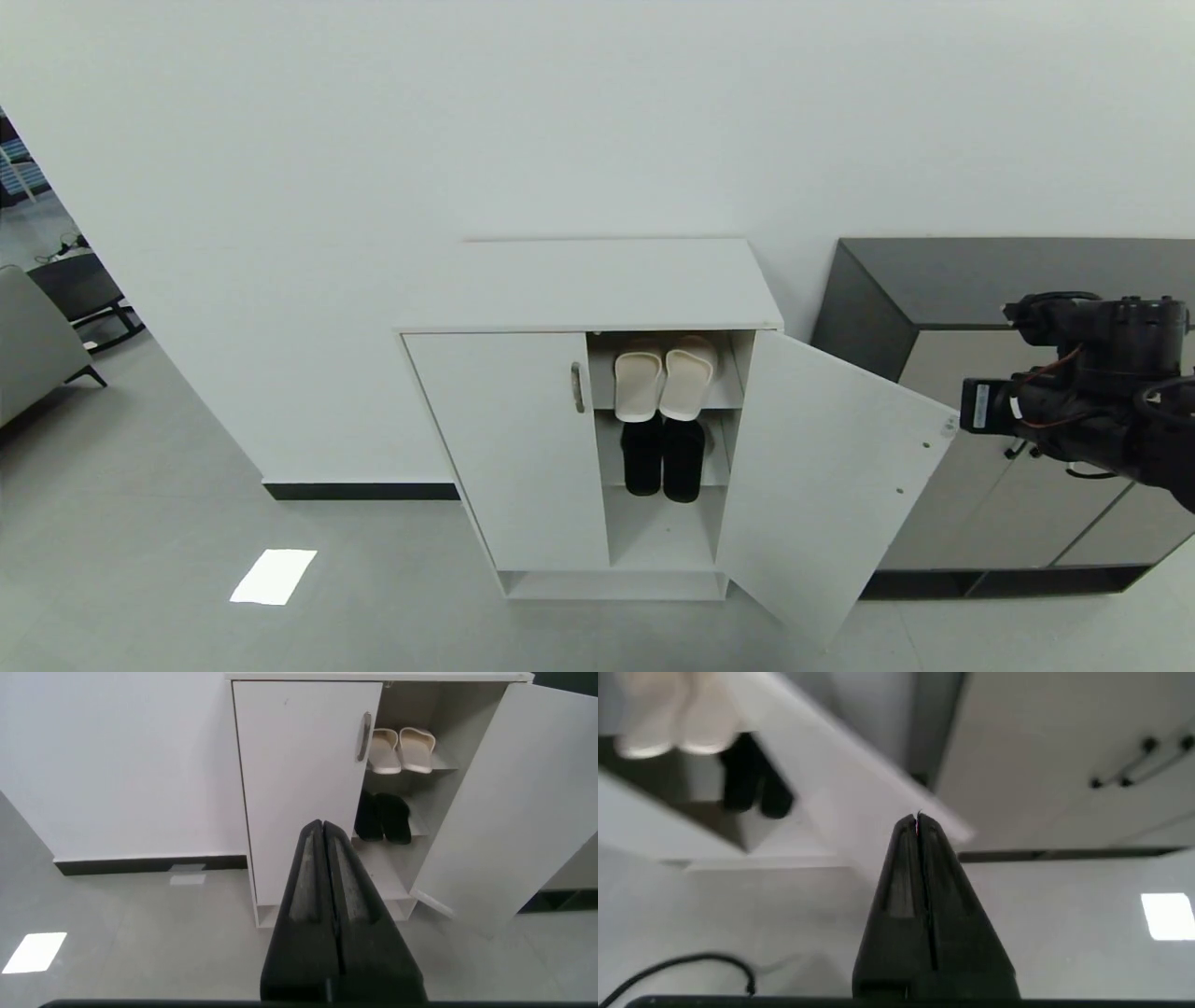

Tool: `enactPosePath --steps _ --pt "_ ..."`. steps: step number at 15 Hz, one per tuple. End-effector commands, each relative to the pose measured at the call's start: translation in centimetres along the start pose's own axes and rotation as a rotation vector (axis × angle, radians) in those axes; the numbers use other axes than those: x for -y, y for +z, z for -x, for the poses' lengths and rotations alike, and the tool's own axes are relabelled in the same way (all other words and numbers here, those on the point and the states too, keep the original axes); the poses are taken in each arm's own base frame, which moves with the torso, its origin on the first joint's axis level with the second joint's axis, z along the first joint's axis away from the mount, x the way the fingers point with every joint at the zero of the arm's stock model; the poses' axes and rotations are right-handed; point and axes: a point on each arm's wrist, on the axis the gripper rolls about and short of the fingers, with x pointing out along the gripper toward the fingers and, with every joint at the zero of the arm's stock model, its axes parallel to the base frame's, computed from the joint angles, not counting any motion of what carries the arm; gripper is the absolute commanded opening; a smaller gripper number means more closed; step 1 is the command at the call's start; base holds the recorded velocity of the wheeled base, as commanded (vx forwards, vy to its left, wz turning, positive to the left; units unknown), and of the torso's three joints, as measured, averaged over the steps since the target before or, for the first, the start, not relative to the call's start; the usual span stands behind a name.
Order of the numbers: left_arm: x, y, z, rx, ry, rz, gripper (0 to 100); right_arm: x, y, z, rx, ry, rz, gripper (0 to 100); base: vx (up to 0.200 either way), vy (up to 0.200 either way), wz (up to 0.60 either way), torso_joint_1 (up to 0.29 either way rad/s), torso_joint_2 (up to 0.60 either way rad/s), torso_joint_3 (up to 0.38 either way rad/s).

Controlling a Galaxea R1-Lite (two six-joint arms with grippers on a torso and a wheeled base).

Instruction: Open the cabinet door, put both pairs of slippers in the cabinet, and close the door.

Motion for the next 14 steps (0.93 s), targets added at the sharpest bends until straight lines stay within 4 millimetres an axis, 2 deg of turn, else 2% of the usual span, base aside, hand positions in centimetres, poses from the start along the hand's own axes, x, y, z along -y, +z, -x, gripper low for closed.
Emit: enactPosePath --steps 1,8,14 --pt "0.0 0.0 0.0 -0.001 0.001 0.000 0 1.0 -0.5 -1.6 -0.027 -0.035 -0.007 0 0.000 0.000 0.00 0.000 0.00 0.000" --pt "0.0 0.0 0.0 -0.001 -0.001 -0.001 0 3.0 -1.4 -5.0 -0.066 -0.096 -0.030 0 0.000 0.000 0.00 0.000 0.00 0.000" --pt "0.0 0.0 0.0 -0.001 -0.001 -0.001 0 2.8 -2.1 -6.1 -0.079 -0.037 -0.032 0 0.000 0.000 0.00 0.000 0.00 0.000"
